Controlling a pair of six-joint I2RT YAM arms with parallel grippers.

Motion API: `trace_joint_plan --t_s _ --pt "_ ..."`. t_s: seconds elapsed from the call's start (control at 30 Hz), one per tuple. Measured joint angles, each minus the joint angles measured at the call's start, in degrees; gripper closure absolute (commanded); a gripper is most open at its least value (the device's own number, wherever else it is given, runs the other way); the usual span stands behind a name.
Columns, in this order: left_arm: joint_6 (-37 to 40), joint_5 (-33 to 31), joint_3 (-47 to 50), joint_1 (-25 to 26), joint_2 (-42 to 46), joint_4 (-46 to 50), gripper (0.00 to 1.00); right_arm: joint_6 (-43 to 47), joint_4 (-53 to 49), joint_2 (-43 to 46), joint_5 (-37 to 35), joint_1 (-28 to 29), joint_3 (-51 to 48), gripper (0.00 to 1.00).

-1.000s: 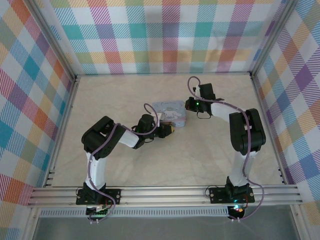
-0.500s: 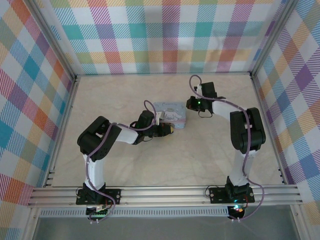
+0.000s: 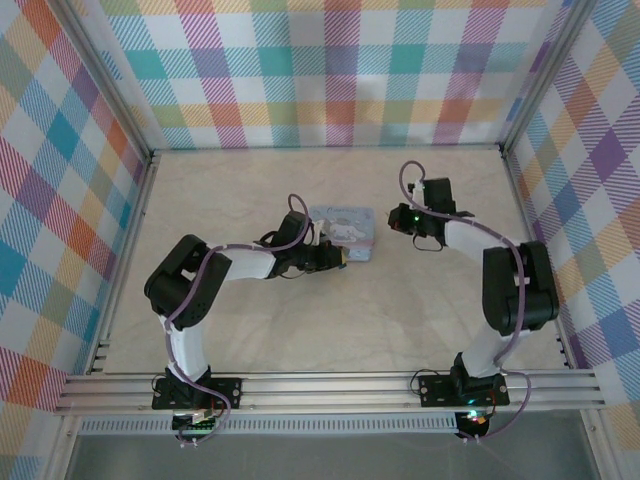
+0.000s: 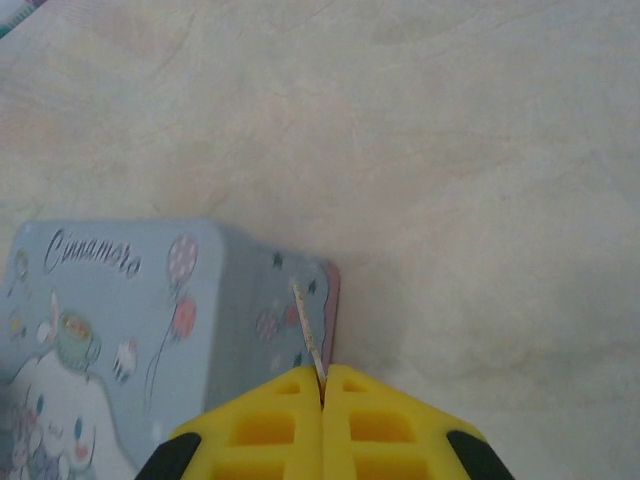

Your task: Unlock the padlock with the key

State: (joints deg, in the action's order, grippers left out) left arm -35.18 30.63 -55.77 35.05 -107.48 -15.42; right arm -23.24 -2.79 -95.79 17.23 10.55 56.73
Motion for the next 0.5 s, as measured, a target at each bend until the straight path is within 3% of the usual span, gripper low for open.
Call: trace_joint_plan --t_s 0.5 --pt "-6.8 1.7 -1.6 0.0 0.4 -0.6 0.92 -5.0 4.1 25.3 8.9 0.0 -15.7 1.00"
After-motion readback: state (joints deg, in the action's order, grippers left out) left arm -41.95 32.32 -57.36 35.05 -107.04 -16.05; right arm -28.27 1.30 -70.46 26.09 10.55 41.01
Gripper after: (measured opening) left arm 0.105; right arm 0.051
